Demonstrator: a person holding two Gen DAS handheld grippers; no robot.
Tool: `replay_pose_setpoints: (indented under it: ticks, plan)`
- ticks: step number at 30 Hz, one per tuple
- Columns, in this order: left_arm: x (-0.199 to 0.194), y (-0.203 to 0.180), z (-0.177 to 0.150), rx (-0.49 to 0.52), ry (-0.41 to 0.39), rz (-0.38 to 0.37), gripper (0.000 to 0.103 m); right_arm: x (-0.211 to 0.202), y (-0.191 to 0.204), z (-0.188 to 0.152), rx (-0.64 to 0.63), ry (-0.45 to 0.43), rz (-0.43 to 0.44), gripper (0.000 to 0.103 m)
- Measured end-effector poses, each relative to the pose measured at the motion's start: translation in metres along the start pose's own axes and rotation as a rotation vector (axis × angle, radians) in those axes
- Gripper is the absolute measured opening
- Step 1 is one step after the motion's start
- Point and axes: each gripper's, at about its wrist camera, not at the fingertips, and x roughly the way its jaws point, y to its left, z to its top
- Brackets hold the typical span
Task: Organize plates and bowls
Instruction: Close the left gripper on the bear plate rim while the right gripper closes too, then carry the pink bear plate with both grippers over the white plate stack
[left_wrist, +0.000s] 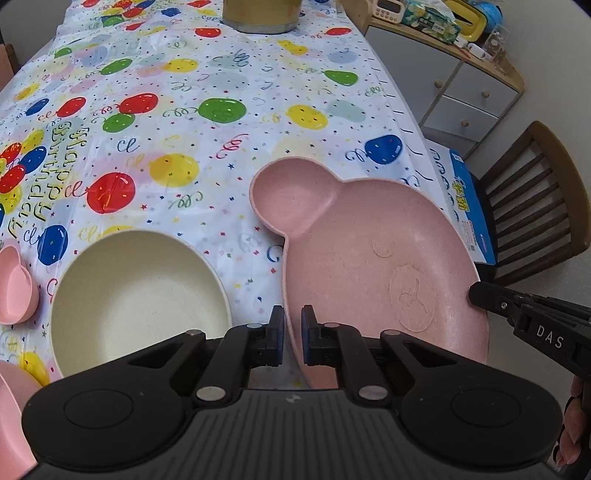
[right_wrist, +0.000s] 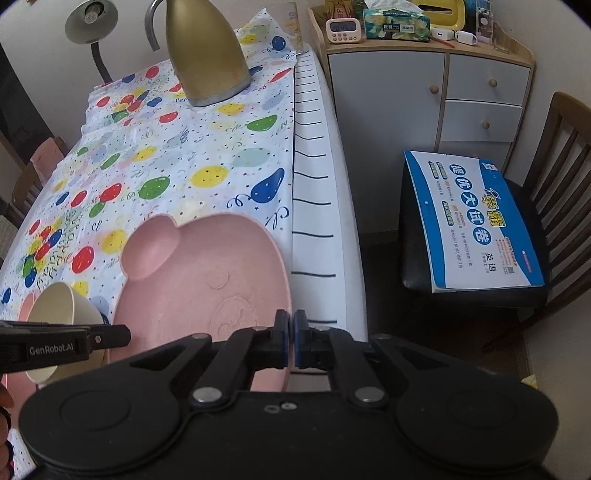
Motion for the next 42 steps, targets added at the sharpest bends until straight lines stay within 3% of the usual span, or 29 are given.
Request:
replay_pose_setpoints:
  ticks: [21, 42]
  plan:
    - [-0.066, -0.009, -0.051, 0.081, 0.012, -0.112, 0.009, -0.082, -0.006, -0.055, 0.097, -0.017, -0.014, 0.002]
    - [-0.158, 0.029, -0.136, 0.239, 0.003, -0.19, 0.009, -0.182, 0.065, -0.148, 0.221, -0.096, -0.093, 0.002]
